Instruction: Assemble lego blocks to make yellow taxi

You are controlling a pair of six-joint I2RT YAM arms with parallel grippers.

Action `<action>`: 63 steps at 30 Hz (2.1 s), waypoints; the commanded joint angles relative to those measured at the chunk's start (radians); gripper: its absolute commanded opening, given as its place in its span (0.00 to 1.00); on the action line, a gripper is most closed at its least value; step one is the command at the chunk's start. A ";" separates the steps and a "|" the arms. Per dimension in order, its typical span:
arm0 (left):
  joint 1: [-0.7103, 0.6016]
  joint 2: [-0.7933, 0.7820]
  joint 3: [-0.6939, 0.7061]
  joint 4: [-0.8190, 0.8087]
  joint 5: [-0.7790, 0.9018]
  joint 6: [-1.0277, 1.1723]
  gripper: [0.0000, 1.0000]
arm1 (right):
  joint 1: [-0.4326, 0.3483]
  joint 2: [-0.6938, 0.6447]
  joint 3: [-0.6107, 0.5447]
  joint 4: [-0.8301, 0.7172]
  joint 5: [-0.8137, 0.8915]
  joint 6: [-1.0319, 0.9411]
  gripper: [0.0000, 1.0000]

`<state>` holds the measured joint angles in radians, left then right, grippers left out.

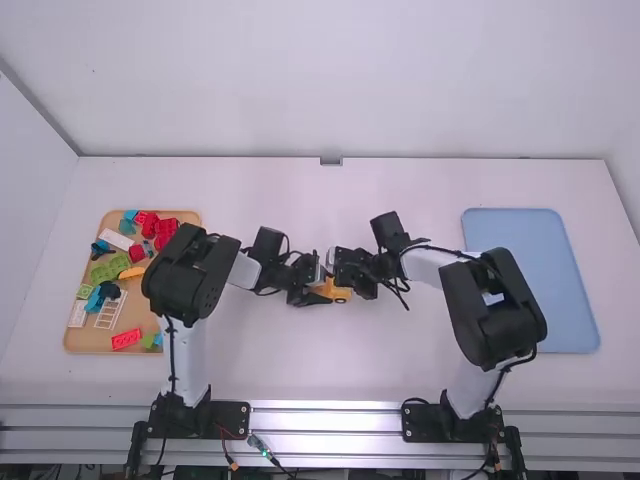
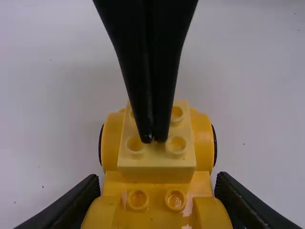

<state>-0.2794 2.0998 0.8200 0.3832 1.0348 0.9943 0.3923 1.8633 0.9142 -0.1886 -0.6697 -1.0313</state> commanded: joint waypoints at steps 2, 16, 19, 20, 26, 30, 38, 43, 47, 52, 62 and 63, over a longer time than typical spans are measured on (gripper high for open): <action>0.004 0.014 0.000 -0.009 -0.005 -0.011 0.44 | 0.016 0.065 -0.042 -0.001 0.215 0.002 0.00; 0.005 0.014 0.000 -0.005 -0.004 -0.011 0.44 | -0.089 0.024 -0.045 0.066 -0.072 -0.047 0.00; 0.004 0.014 0.000 -0.006 -0.004 -0.011 0.44 | -0.145 -0.051 -0.043 0.104 -0.298 -0.051 0.12; 0.004 0.014 0.000 -0.008 -0.004 -0.011 0.45 | -0.172 -0.080 -0.043 0.106 -0.355 -0.050 0.54; 0.004 0.014 0.000 -0.007 -0.004 -0.011 0.49 | -0.279 -0.143 -0.044 0.098 -0.342 0.060 0.99; 0.004 0.014 0.000 -0.006 -0.004 -0.011 0.71 | -0.305 -0.147 -0.046 0.070 -0.337 0.087 0.99; 0.015 -0.004 0.000 -0.011 0.029 -0.047 0.99 | -0.283 -0.146 -0.046 0.052 -0.351 0.005 0.99; 0.091 -0.108 0.001 -0.126 0.026 -0.081 0.99 | -0.254 -0.146 -0.046 0.054 -0.316 0.002 0.99; 0.181 -0.237 0.000 -0.296 0.018 -0.082 0.99 | -0.248 -0.146 -0.046 0.085 -0.293 0.024 0.99; 0.301 -0.385 0.000 -0.461 -0.050 -0.127 0.99 | -0.248 -0.146 -0.046 0.145 -0.281 0.094 0.99; 0.504 -0.616 0.000 -0.533 -0.397 -0.751 0.99 | -0.249 -0.146 -0.046 0.290 -0.265 0.198 0.99; 0.512 -0.624 0.000 -0.532 -0.444 -0.789 0.99 | -0.249 -0.146 -0.046 0.295 -0.265 0.198 0.99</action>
<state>0.2104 1.5101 0.8200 -0.1452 0.7330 0.4244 0.1455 1.7229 0.8719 0.1009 -0.9318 -0.8566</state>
